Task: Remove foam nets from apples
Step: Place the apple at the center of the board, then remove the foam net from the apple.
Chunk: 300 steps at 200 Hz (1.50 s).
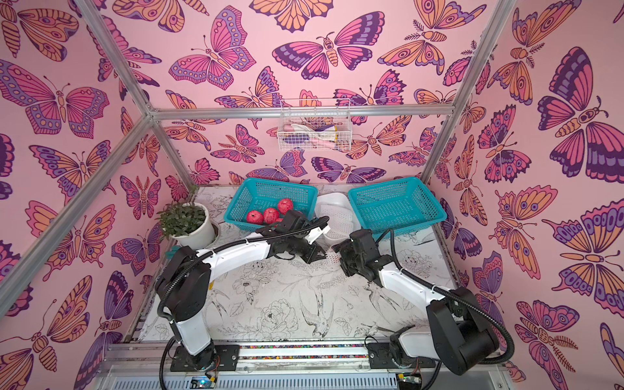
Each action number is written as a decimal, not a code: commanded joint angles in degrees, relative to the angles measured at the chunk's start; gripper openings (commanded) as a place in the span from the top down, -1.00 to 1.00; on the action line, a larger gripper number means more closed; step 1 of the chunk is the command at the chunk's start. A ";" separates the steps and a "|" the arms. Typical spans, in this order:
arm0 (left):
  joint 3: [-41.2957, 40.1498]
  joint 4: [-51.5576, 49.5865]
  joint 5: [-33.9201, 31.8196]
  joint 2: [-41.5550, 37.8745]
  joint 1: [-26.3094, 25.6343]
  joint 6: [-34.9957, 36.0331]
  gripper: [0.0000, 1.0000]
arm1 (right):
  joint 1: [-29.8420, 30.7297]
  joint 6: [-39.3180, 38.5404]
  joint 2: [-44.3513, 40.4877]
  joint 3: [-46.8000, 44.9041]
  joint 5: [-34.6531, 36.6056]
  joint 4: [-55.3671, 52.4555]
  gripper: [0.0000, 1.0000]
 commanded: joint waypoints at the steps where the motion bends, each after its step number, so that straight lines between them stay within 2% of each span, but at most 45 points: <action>1: 1.01 -4.16 1.08 -1.04 -0.34 1.44 1.00 | 0.33 2.90 1.39 -1.34 -0.04 2.29 -0.46; 24: 3.90 -7.86 1.47 1.08 -0.35 2.15 1.00 | 0.33 4.04 3.26 -1.82 -1.51 3.66 -0.52; 48: 5.81 -11.12 0.72 2.56 -0.27 2.60 1.00 | 0.35 4.35 4.11 -1.87 -2.36 4.35 -0.74; 77: 5.59 -11.85 -0.41 2.09 -0.11 3.04 1.00 | 0.33 0.45 2.74 -0.50 -0.98 1.07 -1.00; 123: 6.62 -14.51 -0.57 2.53 1.03 1.62 1.00 | -3.08 -4.99 -0.76 -0.21 -0.08 -4.43 -0.99; 156: 6.40 -16.34 -0.56 0.79 1.88 0.30 1.00 | -5.87 -15.80 -2.96 1.27 0.69 -6.83 -0.99; 171: 6.06 -16.94 -0.23 0.10 2.56 -0.72 1.00 | -7.86 -19.56 -2.54 1.76 -1.96 -4.94 -0.99; 193: 5.18 -16.95 0.61 -0.64 3.69 -2.48 1.00 | -12.31 -23.75 0.04 3.83 -10.21 -2.14 -0.99; 209: 4.98 -16.99 1.14 -0.94 4.27 -3.33 1.00 | -14.79 -30.94 2.57 8.07 -16.73 -3.29 -0.99; 243: 5.40 -17.12 0.89 -0.96 4.73 -4.57 1.00 | -15.04 -55.10 6.40 19.19 -19.48 -15.27 -0.99; 286: 6.20 -17.38 1.99 -0.25 5.72 -6.97 1.00 | -14.77 -71.22 -0.38 10.49 -20.71 -5.42 -0.97; 300: 6.79 -17.51 2.68 0.25 5.96 -7.32 1.00 | -14.62 -78.23 -1.40 9.97 -25.11 -7.58 -0.95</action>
